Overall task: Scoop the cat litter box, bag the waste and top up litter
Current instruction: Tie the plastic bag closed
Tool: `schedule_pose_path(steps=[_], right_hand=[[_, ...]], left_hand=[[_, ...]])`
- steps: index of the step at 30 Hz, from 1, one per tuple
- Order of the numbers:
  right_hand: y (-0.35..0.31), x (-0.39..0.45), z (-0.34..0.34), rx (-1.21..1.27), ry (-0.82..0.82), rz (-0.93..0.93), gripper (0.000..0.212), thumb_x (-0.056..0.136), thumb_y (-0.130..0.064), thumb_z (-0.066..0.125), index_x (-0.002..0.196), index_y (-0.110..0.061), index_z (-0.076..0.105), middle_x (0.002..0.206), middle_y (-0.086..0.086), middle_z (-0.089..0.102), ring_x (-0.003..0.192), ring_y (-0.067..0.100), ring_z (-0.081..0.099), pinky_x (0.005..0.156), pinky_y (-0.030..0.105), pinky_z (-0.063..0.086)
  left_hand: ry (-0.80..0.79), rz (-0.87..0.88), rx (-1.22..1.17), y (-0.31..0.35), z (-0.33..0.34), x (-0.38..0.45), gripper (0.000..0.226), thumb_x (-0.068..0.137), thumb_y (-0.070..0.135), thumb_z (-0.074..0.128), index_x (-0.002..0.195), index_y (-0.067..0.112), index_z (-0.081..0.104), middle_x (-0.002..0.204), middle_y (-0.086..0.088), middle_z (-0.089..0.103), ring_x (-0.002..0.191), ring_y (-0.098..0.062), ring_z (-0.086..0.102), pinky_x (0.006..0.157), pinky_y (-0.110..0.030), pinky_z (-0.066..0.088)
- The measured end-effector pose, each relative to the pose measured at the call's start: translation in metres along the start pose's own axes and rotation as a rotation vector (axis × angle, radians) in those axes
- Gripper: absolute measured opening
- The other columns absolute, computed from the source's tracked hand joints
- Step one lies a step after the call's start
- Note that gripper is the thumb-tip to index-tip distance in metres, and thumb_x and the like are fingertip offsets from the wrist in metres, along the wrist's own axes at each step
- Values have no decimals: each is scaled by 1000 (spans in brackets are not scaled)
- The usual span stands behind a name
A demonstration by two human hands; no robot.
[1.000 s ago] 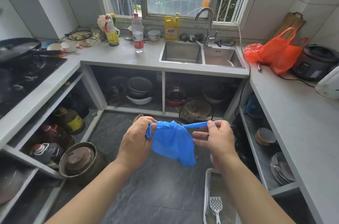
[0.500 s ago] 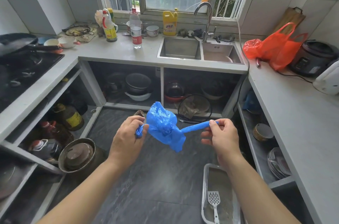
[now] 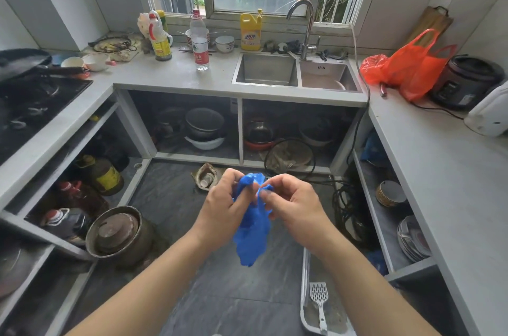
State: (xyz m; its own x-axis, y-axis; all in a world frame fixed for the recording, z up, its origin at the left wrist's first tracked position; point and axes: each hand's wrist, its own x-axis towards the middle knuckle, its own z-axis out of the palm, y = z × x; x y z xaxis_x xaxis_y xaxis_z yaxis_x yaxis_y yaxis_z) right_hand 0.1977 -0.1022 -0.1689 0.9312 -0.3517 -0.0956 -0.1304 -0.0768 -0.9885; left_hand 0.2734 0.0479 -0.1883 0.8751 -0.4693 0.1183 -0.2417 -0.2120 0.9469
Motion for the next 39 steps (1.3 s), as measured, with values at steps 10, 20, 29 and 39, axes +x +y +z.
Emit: schedule_pose_path(steps=[10, 20, 29, 39], right_hand=[[-12, -7, -12, 41, -91, -36, 26, 93, -8, 69, 117, -18, 69, 83, 8, 70, 73, 12, 68, 66, 31, 58], [-19, -12, -25, 72, 82, -88, 13, 94, -13, 70, 86, -4, 73, 76, 25, 69, 58, 22, 58, 55, 33, 50], [-54, -9, -56, -44, 204, -249, 9, 93, -13, 71, 88, -8, 76, 69, 15, 69, 57, 16, 62, 55, 30, 59], [-32, -7, -61, -220, 104, -252, 9, 96, -24, 67, 87, -25, 70, 67, -7, 63, 59, 12, 55, 58, 35, 46]], left_hand=[[-157, 60, -1, 8, 11, -9, 13, 106, 21, 51, 102, 25, 62, 74, 9, 68, 62, -9, 58, 63, -27, 47], [-246, 189, 261, -11, 20, -10, 34, 78, 38, 79, 100, 41, 52, 74, 11, 65, 67, -12, 62, 66, -24, 48], [12, 363, 648, -42, 22, -1, 27, 80, 28, 59, 76, 28, 32, 63, 11, 35, 62, -16, 30, 63, -36, 38], [25, 239, 541, -16, 41, -15, 42, 79, 67, 61, 97, 29, 65, 80, 21, 57, 79, -7, 56, 92, -33, 35]])
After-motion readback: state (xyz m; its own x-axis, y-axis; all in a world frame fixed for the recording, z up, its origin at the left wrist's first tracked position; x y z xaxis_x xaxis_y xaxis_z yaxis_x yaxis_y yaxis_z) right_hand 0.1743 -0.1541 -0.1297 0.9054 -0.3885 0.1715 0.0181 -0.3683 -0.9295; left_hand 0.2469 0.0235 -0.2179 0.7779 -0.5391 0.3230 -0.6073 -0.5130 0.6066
